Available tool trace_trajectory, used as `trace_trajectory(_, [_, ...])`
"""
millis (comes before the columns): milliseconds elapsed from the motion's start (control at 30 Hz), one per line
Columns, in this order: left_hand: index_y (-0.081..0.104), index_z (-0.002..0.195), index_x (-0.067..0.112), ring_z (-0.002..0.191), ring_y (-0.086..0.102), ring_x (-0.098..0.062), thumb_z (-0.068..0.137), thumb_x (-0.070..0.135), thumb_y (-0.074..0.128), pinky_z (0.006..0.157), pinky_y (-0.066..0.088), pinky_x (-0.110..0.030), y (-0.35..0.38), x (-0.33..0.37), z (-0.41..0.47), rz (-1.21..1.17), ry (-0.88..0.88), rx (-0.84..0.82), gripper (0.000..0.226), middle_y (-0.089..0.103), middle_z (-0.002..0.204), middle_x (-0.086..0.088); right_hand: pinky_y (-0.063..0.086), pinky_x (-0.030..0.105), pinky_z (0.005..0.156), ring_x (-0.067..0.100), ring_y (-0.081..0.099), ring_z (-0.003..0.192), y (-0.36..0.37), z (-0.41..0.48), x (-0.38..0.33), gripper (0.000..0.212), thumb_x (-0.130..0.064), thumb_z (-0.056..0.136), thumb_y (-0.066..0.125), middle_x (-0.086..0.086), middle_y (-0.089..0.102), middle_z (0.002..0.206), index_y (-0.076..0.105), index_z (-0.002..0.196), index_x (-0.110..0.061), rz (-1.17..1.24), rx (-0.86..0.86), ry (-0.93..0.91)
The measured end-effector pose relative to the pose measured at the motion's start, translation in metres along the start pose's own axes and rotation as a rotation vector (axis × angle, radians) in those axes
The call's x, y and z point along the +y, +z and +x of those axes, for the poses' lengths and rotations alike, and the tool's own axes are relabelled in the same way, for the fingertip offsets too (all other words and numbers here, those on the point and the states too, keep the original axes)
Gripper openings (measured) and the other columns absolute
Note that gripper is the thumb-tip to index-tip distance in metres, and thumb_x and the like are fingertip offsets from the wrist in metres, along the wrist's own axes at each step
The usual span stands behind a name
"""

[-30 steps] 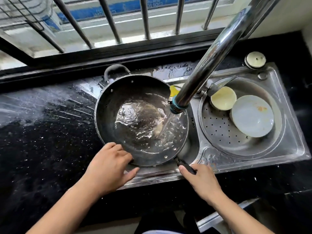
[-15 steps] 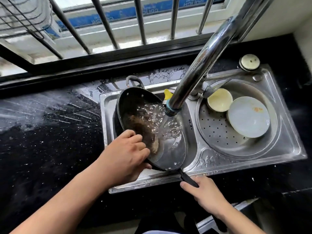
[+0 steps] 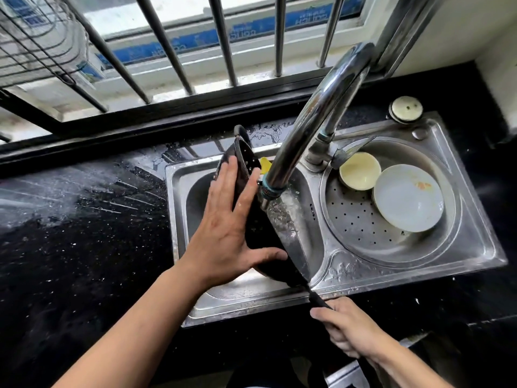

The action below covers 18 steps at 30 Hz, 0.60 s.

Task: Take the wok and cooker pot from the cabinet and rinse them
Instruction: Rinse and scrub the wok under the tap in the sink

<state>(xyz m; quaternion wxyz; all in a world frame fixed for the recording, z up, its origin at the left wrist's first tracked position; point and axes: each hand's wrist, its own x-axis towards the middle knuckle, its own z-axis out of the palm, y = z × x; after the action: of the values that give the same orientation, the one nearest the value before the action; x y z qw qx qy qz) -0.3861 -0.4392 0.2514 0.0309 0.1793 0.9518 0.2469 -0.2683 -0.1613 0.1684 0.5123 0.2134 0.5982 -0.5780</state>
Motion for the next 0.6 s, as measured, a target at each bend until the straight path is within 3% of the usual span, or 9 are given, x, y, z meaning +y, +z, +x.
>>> trace_trajectory(133, [0.01, 0.167, 0.011, 0.162, -0.004, -0.027, 0.087, 0.076, 0.057, 0.128, 0.012, -0.056, 0.001, -0.002, 0.003, -0.12, -0.027, 0.034, 0.113, -0.003, 0.176, -0.013, 0.017, 0.015, 0.039, 0.009, 0.017, 0.037, -0.001, -0.005, 0.0, 0.045, -0.041, 0.082, 0.069, 0.002, 0.02, 0.048, 0.034, 0.061, -0.025, 0.054, -0.037, 0.003])
trace_trajectory(300, [0.022, 0.165, 0.022, 0.162, 0.007, -0.018, 0.106, 0.051, 0.041, 0.127, 0.019, -0.057, -0.002, -0.007, 0.015, -0.239, -0.079, 0.063, 0.069, 0.01, 0.176, 0.0, 0.02, 0.015, 0.035, 0.009, 0.022, 0.032, -0.005, -0.015, -0.001, 0.045, -0.038, 0.081, 0.071, 0.002, 0.026, 0.043, 0.039, 0.056, -0.019, 0.12, -0.103, -0.012])
trace_trajectory(600, [0.034, 0.161, 0.02, 0.158, 0.02, -0.012, 0.105, 0.025, 0.048, 0.129, 0.019, -0.04, -0.002, -0.003, 0.04, -0.299, -0.106, 0.134, 0.058, 0.026, 0.171, 0.0, 0.019, 0.013, 0.035, 0.007, 0.019, 0.032, -0.003, -0.031, -0.011, 0.049, -0.033, 0.082, 0.07, 0.003, 0.021, 0.048, 0.028, 0.065, -0.013, 0.16, -0.182, 0.012])
